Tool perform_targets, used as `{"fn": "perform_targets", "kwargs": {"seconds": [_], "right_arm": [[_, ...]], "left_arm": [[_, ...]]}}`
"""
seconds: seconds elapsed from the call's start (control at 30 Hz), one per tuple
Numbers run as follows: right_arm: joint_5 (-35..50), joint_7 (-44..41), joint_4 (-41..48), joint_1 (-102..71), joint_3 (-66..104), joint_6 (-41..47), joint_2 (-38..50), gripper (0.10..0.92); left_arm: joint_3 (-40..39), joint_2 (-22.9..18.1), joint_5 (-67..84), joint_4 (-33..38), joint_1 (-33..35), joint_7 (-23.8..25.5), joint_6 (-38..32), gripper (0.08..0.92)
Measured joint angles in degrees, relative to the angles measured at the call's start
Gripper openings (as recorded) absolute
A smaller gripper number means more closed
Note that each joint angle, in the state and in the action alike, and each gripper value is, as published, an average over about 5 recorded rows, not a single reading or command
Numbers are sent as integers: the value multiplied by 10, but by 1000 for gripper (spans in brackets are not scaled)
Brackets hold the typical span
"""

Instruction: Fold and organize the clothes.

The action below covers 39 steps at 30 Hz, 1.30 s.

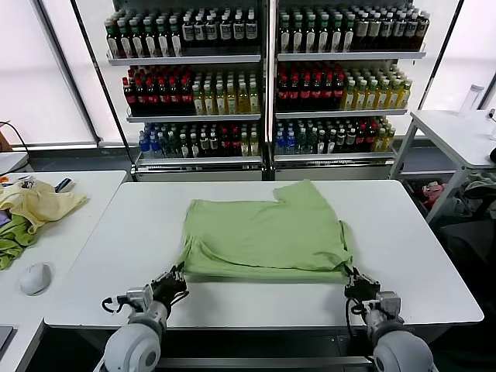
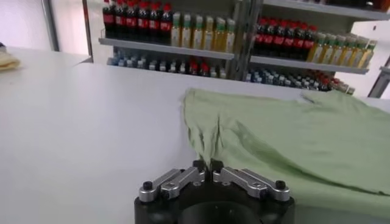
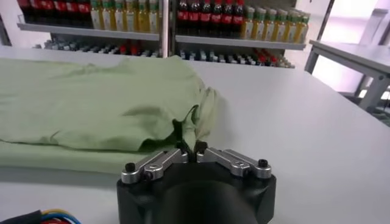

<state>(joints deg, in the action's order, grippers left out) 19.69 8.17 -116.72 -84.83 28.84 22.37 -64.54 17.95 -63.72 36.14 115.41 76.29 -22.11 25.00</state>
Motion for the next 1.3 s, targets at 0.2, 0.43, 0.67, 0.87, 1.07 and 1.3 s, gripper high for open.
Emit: {"fn": "perform_targets", "kwargs": {"seconds": [0.2,0.43,0.67,0.87,1.07,1.3], "right_arm": [[-27,-4,-47,-52,14,5,-5,202],[-40,-12,-88,-77,26,-9,0,399],[-28,-7,-90,-44,17,-22,18,598],[0,4,-36,51,-23,-20,29,767],[36,16,59,180,-84,-10,30,821],[67,25,183,319,-158,5,17,823]], "left_arm": [[14,8,-22,52,64,0,9,135],[27,19,-46,91,108,4,15,323],[39,34,-47,99,108,1,12,530],[32,45,-26,70,56,3,2,704],[10,41,-7,6,-33,12,0,816],[-23,30,3,-90,-148,22,7,823]]}}
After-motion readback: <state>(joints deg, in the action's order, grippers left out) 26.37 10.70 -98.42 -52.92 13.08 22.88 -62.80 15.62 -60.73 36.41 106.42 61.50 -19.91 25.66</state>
